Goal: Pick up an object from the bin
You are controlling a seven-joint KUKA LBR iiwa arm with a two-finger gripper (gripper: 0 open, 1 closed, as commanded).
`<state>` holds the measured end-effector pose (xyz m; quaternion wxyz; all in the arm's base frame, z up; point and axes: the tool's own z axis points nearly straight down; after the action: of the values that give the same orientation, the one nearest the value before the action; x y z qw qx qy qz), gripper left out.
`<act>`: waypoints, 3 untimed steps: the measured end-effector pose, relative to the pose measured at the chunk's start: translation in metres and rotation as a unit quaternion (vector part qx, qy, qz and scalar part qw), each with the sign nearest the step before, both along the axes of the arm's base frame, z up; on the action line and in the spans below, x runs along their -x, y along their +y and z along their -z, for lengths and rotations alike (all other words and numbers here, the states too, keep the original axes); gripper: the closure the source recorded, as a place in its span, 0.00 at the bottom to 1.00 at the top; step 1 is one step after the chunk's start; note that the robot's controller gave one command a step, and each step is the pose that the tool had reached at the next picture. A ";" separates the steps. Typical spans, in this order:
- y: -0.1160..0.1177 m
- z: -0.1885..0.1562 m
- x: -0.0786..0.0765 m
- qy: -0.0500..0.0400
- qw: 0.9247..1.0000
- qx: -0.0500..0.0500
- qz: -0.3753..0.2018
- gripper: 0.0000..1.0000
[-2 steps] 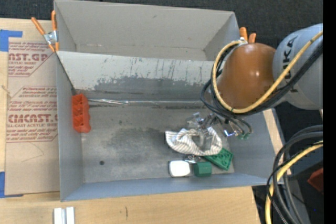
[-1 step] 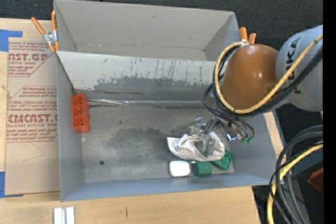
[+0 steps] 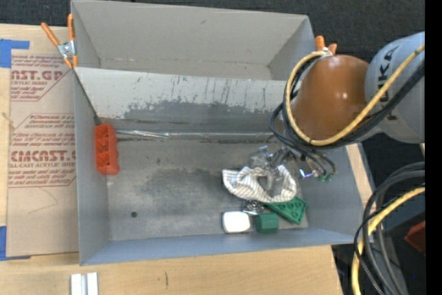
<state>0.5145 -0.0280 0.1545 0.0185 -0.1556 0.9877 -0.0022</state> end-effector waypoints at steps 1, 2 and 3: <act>-0.002 0.007 0.014 0.021 1.000 -0.002 0.001 1.00; -0.006 -0.005 -0.001 -0.001 1.000 0.000 0.007 1.00; -0.007 -0.004 0.007 0.020 1.000 -0.002 0.004 1.00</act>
Offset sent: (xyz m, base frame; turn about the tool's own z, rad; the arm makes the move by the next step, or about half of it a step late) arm 0.0122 -0.0104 -0.0845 0.0325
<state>0.5080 -0.0351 0.1589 -0.0011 -0.1519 0.9884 0.0028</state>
